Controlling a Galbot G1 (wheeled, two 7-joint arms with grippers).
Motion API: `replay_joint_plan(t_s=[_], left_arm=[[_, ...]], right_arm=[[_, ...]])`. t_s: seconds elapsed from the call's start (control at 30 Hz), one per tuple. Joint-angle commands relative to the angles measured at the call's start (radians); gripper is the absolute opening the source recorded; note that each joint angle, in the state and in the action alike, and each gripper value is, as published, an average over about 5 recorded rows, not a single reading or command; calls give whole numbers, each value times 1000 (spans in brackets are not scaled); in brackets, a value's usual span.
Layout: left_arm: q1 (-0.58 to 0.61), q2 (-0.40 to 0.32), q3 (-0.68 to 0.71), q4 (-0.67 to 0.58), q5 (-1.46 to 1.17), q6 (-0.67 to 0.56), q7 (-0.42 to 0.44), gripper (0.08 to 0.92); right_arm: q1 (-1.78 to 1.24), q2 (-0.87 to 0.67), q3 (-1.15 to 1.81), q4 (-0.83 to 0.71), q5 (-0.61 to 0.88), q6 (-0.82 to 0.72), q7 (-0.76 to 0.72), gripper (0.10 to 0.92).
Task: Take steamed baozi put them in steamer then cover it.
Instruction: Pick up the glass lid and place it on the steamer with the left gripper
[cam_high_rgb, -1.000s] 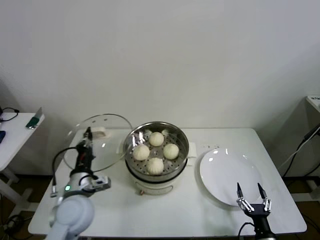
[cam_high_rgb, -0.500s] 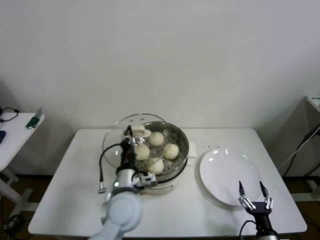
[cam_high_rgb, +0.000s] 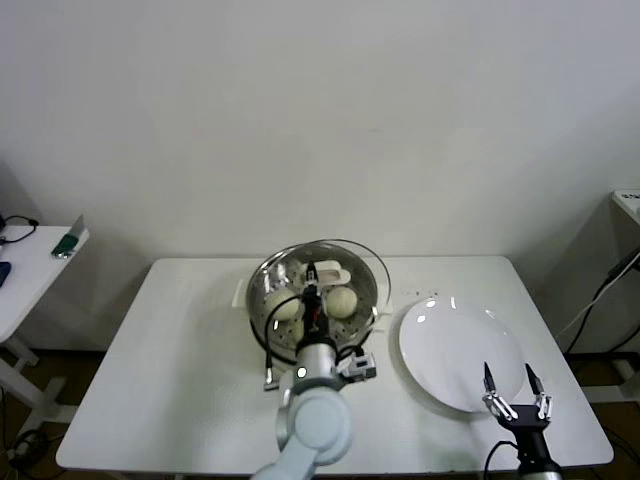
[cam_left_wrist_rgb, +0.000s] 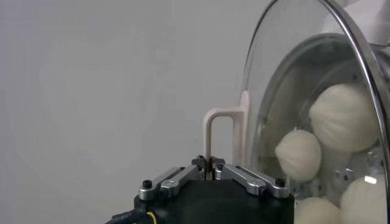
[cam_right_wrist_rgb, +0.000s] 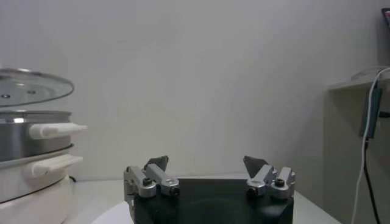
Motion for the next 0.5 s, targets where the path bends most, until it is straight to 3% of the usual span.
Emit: replay_joint_plan(t_s=[0.03, 0.5], left_arm=[[-13, -48, 15, 114, 50, 4, -29, 142], [-32, 38, -40, 117, 39, -9, -29, 142]], right_arm=[[-1, -4, 4, -5, 11, 10, 3, 823], [0, -2, 4, -20, 16, 21, 1, 823]])
